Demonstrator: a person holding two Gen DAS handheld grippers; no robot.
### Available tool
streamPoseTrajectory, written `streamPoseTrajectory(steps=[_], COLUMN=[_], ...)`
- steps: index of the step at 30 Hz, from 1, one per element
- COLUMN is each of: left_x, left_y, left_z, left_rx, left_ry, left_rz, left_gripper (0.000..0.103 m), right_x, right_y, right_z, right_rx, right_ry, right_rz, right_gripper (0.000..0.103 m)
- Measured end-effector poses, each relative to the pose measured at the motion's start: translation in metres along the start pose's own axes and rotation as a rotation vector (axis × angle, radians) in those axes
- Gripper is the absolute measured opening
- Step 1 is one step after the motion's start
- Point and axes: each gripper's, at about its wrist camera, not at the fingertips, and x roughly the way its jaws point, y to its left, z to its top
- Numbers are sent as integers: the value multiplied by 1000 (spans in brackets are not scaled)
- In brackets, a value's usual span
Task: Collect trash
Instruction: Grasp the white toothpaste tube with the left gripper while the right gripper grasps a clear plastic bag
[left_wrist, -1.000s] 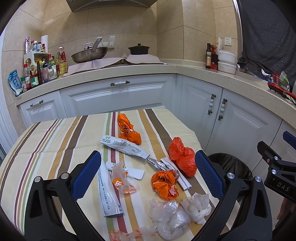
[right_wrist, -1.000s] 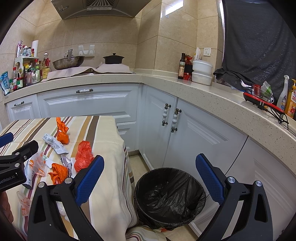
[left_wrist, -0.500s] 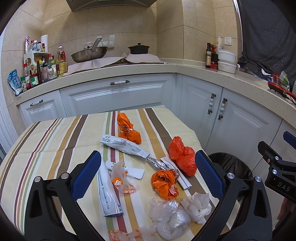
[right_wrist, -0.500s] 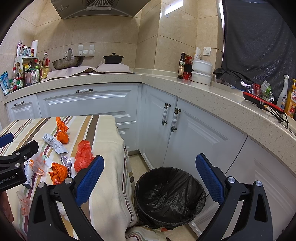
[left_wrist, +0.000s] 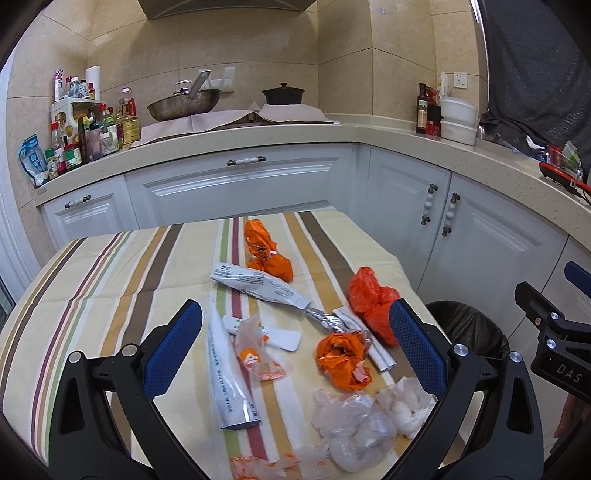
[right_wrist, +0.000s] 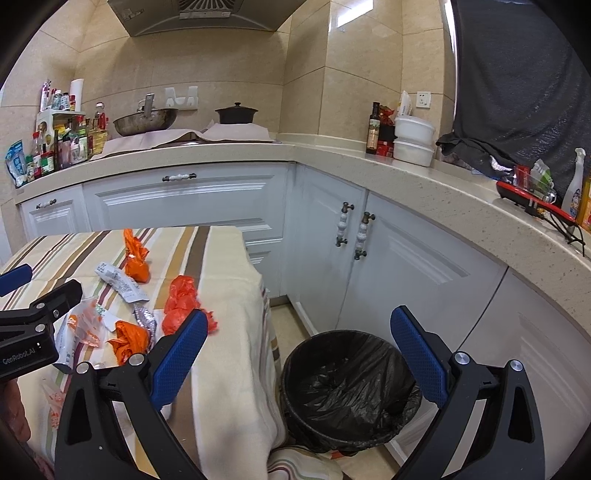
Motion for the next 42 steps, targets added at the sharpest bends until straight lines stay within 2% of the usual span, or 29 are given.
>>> streamPoseTrajectory(steps=[5, 14, 17, 18, 19, 21, 26, 28, 31, 34, 42], left_x=[-1, -2, -4, -4, -5, -5, -6, -6, -7, -10, -19], left_y=[25, 75, 84, 86, 88, 90, 89, 87, 85, 82, 71], left_z=[-6, -28, -36, -38, -40, -43, -47, -46, -45, -45, -47], left_rx=[-19, -62, -70, -74, -78, -83, -84, -86, -86, -81, -69], left_ry=[17, 93, 111, 118, 123, 132, 142, 140, 135, 133, 124], left_rz=[50, 147, 168, 170, 170, 165, 143, 134, 120, 109, 86], left_gripper=[99, 99, 99, 99, 99, 99, 99, 99, 99, 99, 99], right_x=[2, 10, 14, 15, 17, 21, 22, 22, 24, 23, 14], right_y=[17, 53, 62, 65, 69, 73, 76, 76, 76, 75, 64], right_z=[-6, -21, -28, -30, -32, -36, -46, -49, -52, -53, -48], right_rx=[-15, -21, -39, -45, -53, -59, -58, -62, -61, -66, -67], right_ry=[16, 64, 85, 94, 109, 143, 182, 195, 212, 208, 164], right_rz=[66, 259, 283, 293, 309, 341, 366, 380, 409, 407, 375], right_gripper=[96, 96, 95, 91, 76, 54, 51, 34, 16, 10, 9])
